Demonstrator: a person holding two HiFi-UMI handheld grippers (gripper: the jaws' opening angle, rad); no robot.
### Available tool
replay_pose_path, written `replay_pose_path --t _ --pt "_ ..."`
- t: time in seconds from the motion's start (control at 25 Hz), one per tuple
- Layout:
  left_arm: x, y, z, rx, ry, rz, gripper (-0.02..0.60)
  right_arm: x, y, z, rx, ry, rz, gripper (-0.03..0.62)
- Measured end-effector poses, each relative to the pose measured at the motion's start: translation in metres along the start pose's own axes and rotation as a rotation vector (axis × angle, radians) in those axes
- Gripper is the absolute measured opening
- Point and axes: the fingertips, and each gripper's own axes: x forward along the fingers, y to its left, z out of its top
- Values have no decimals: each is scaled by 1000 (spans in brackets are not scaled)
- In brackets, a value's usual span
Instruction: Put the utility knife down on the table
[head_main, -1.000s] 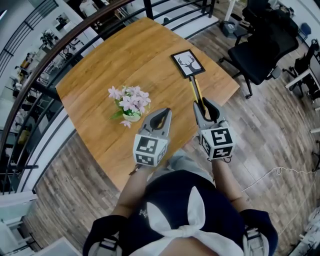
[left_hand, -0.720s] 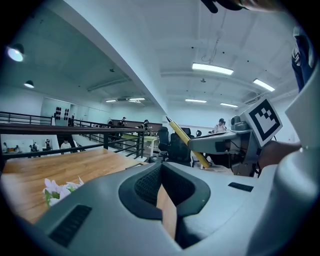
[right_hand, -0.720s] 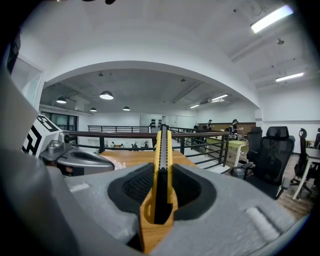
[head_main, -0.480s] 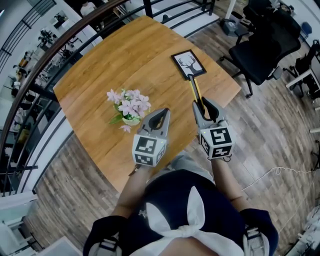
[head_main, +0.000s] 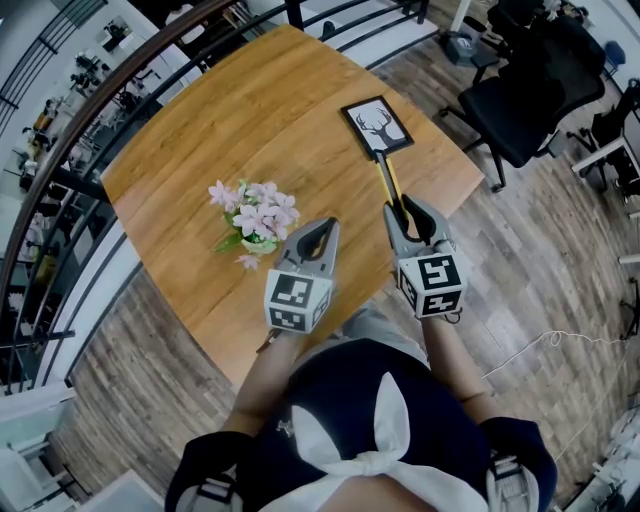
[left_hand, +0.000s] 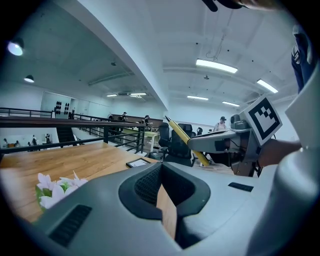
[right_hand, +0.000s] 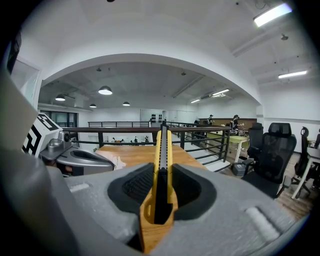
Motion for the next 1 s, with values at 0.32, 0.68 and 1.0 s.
replay_pose_path --t 0.32,0.68,1.0 --pt "8 3 -11 -6 28 -6 15 11 -2 -17 8 36 9 112" --pt "14 8 -15 -15 43 0 15 21 -3 -34 12 81 20 112" --pt "18 8 -19 -26 54 -3 15 26 -6 -47 20 109 24 112"
